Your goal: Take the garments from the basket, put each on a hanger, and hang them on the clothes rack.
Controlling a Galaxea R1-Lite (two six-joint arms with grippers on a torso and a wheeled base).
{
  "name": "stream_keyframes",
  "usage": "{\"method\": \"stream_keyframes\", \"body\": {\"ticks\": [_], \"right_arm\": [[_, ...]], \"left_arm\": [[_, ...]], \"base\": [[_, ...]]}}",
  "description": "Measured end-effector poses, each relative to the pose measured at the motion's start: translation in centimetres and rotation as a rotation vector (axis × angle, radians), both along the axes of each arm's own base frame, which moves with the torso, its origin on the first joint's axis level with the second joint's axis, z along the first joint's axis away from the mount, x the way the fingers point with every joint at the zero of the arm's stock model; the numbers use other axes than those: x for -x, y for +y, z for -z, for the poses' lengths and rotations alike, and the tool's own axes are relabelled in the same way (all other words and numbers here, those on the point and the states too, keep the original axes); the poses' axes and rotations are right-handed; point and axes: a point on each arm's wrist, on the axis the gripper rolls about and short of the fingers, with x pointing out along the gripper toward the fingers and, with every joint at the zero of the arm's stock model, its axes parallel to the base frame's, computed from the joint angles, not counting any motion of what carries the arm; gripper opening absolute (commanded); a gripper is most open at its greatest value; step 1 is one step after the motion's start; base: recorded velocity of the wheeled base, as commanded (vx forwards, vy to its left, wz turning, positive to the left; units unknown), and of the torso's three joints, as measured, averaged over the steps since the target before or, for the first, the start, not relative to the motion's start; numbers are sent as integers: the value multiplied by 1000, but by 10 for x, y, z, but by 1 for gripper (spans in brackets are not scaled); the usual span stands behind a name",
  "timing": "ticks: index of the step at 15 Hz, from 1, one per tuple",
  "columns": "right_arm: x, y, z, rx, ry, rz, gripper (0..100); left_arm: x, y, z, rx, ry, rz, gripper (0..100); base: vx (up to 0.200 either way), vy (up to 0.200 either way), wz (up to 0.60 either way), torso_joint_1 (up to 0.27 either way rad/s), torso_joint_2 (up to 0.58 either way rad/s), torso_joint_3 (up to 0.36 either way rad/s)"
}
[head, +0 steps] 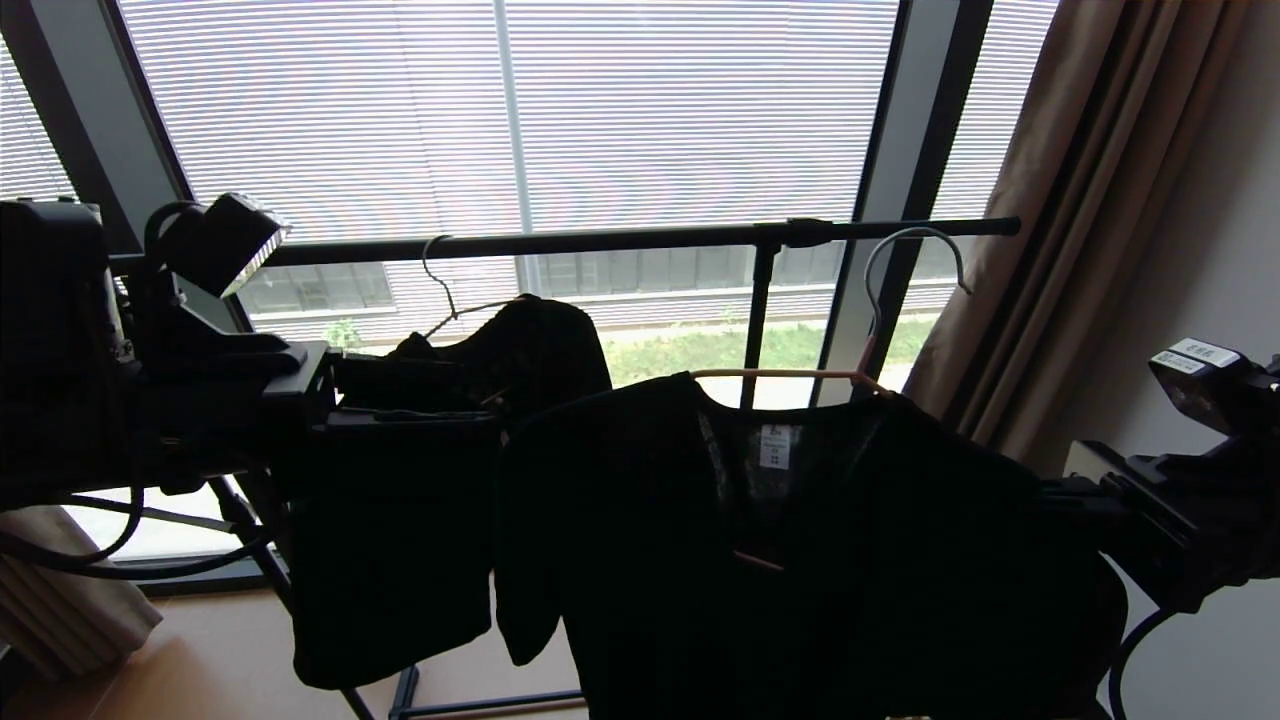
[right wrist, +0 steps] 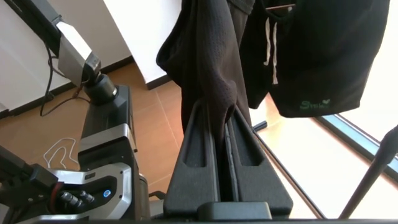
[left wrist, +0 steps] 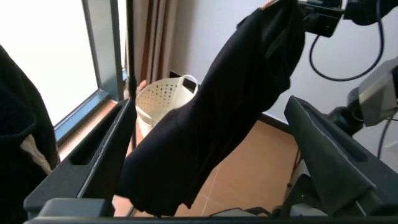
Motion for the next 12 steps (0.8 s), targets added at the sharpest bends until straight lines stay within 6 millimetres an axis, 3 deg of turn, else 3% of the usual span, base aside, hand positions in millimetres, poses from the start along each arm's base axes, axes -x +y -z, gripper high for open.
{"method": "stream_keyframes", "body": {"ticks": [2, 4, 12], "right_arm": [[-4, 8, 3, 0, 9, -33, 0], [-11, 17, 1, 1, 0, -73, 0], [-22, 32, -3, 8, -59, -132, 0]], "left_arm": [[-1, -21, -20, -68, -70, 113, 100], [-5, -39, -26, -110, -167, 198, 100], [-15, -58, -4, -159, -183, 278, 100]], "base": [[0, 0, 0, 0, 0, 0], [0, 0, 0, 0, 0, 0], [0, 0, 0, 0, 0, 0]]}}
